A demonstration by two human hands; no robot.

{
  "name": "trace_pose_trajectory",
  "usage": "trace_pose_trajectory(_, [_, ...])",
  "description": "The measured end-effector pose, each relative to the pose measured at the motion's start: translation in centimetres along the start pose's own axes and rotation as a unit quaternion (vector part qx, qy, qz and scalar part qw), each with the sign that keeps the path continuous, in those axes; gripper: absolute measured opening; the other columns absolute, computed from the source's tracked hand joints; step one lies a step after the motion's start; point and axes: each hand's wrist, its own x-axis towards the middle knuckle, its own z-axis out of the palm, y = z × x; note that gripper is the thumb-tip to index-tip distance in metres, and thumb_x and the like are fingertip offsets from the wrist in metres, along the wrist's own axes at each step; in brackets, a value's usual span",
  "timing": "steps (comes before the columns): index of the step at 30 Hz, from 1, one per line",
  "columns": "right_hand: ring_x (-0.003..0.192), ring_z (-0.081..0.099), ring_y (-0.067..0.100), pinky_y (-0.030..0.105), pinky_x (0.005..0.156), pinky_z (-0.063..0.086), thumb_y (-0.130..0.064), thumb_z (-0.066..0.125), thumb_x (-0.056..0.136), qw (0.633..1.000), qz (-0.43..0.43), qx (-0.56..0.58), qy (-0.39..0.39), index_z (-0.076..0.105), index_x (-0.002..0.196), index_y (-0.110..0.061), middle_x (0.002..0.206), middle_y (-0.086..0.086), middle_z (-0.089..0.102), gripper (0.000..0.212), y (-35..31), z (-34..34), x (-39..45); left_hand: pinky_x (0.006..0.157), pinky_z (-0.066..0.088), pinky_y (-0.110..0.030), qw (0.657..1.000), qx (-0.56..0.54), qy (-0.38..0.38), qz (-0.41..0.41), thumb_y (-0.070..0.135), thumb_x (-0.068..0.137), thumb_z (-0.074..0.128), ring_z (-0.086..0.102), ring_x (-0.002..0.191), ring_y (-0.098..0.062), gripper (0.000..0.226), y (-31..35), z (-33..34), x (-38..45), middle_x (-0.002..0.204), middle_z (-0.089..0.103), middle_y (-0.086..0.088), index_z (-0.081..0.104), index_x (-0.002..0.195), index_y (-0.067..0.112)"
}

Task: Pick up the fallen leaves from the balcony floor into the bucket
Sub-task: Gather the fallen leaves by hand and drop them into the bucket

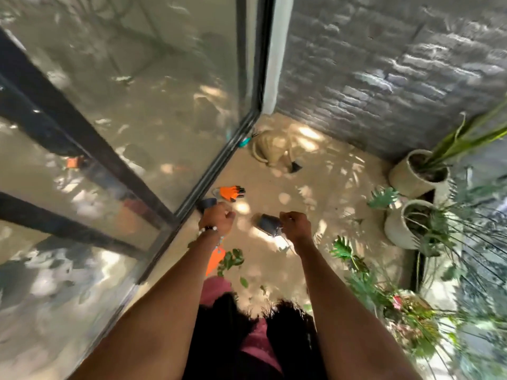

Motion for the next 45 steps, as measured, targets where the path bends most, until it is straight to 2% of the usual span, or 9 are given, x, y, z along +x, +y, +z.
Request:
trace_pose_trajectory(2, [0.08, 0.067, 0.038, 0.043, 0.067, 0.051, -0.029, 0.061, 0.091, 1.0, 0.015, 0.024, 0.01, 0.063, 0.062, -0.021, 0.082, 0.022, 0.07, 0.03, 0.5, -1.0, 1.5, 0.091, 0.046, -0.031, 1.0, 0.003, 0.004, 0.005, 0.022, 0.092, 0.059, 0.062, 0.111, -0.027, 0.022, 1.7, 1.0, 1.3, 0.113, 0.07, -0.01, 0.069, 0.108, 0.012])
trace_pose_trajectory(4, [0.068, 0.063, 0.03, 0.033, 0.055, 0.046, -0.035, 0.06, 0.088, 0.998, 0.035, 0.051, 0.01, 0.061, 0.065, -0.025, 0.08, 0.017, 0.069, 0.025, 1.0, -1.9, 3.4, 0.087, 0.045, -0.03, 1.0, 0.007, 0.003, 0.013, 0.021, 0.091, 0.059, 0.063, 0.108, -0.027, 0.022, 3.6, 2.1, 3.1, 0.112, 0.071, -0.01, 0.07, 0.109, 0.013])
trace_pose_trajectory(7, [0.073, 0.056, 0.02, 0.031, 0.066, 0.042, -0.055, 0.055, 0.073, 0.997, 0.042, 0.069, 0.02, 0.063, 0.073, -0.029, 0.086, 0.012, 0.072, 0.027, 2.7, -3.7, 8.1, 0.088, 0.046, -0.033, 1.0, 0.01, -0.008, 0.005, 0.023, 0.091, 0.06, 0.062, 0.108, -0.032, 0.023, 6.9, 3.7, 6.2, 0.113, 0.069, -0.012, 0.07, 0.11, 0.015])
trace_pose_trajectory(16, [0.086, 0.062, 0.022, 0.037, 0.088, 0.048, -0.035, 0.062, 0.092, 0.994, 0.004, -0.102, -0.042, 0.066, 0.113, -0.007, 0.109, 0.017, 0.07, 0.035, -2.6, -12.7, 22.0, 0.088, 0.048, -0.036, 0.999, -0.033, -0.032, -0.02, 0.015, 0.089, 0.06, 0.063, 0.102, -0.036, 0.03, 17.8, 7.5, 18.7, 0.102, 0.069, -0.022, 0.063, 0.119, 0.008])
trace_pose_trajectory(20, [0.107, 0.063, 0.03, 0.032, 0.094, 0.043, -0.025, 0.06, 0.094, 0.982, -0.05, -0.176, -0.05, 0.07, 0.108, -0.004, 0.112, 0.014, 0.07, 0.027, -7.1, -15.6, 27.6, 0.094, 0.045, -0.035, 0.999, -0.03, -0.016, -0.031, 0.018, 0.091, 0.058, 0.058, 0.112, -0.036, 0.032, 20.9, 6.7, 22.6, 0.11, 0.069, -0.019, 0.061, 0.122, 0.012])
trace_pose_trajectory(30, [0.088, 0.069, 0.029, 0.045, 0.085, 0.053, -0.025, 0.064, 0.091, 0.948, -0.13, -0.208, -0.204, 0.071, 0.088, -0.014, 0.089, 0.014, 0.073, 0.014, -15.9, -10.7, 40.2, 0.096, 0.047, -0.038, 0.978, -0.062, 0.062, -0.188, 0.027, 0.092, 0.057, 0.058, 0.115, -0.034, 0.036, 20.3, 2.5, 28.8, 0.117, 0.066, -0.014, 0.057, 0.127, 0.018])
trace_pose_trajectory(36, [0.094, 0.065, 0.028, 0.042, 0.09, 0.048, -0.036, 0.06, 0.084, 0.875, -0.231, -0.257, -0.338, 0.071, 0.096, -0.004, 0.1, 0.017, 0.071, 0.035, -21.8, -5.5, 46.0, 0.091, 0.044, -0.036, 0.922, -0.087, 0.148, -0.346, 0.029, 0.094, 0.052, 0.053, 0.123, -0.031, 0.039, 20.5, 1.1, 28.3, 0.132, 0.059, -0.011, 0.054, 0.132, 0.023])
trace_pose_trajectory(40, [0.101, 0.066, 0.031, 0.043, 0.098, 0.045, -0.043, 0.059, 0.084, 0.805, -0.272, -0.334, -0.407, 0.069, 0.089, -0.02, 0.098, 0.007, 0.072, 0.026, -25.5, -2.7, 48.3, 0.092, 0.043, -0.04, 0.866, -0.153, 0.206, -0.43, 0.026, 0.093, 0.054, 0.055, 0.116, -0.04, 0.038, 21.4, 1.6, 26.8, 0.125, 0.06, -0.021, 0.051, 0.13, 0.019])
trace_pose_trajectory(45, [0.074, 0.054, 0.02, 0.034, 0.072, 0.05, -0.042, 0.051, 0.078, 0.731, -0.326, -0.379, -0.464, 0.065, 0.073, -0.022, 0.095, 0.022, 0.071, 0.025, -26.3, 2.5, 48.6, 0.089, 0.043, -0.04, 0.792, -0.188, 0.235, -0.531, 0.029, 0.095, 0.053, 0.056, 0.115, -0.036, 0.046, 21.6, 3.6, 22.3, 0.123, 0.061, -0.017, 0.044, 0.139, 0.023])
